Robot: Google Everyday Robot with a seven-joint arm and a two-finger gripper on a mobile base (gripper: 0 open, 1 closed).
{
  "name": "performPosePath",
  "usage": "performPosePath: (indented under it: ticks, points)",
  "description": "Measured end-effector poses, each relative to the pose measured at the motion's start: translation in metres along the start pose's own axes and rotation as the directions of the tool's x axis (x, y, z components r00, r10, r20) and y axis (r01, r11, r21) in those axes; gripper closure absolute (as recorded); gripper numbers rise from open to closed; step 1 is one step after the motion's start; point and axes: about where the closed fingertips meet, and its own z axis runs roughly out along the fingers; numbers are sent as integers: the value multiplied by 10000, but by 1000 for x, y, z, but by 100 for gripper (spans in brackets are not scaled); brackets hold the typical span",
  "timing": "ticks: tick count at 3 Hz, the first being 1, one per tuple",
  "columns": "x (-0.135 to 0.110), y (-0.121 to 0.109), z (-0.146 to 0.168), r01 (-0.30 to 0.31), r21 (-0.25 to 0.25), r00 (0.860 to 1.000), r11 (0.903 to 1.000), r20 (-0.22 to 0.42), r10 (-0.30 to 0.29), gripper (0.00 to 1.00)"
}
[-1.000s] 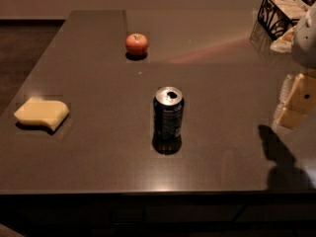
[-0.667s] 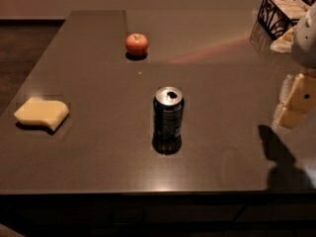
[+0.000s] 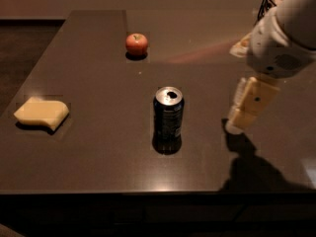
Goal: Pick pepsi can
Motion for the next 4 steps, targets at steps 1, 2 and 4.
performPosePath:
  ticks: [1, 2, 4]
  points:
    - [-36, 10, 24, 292, -641, 9969, 9975, 751, -244, 0]
    - [-64, 22, 43, 696, -1086, 9908, 9916, 1233, -560, 0]
    - [-99, 31, 81, 1132, -1594, 9828, 9807, 1632, -869, 13]
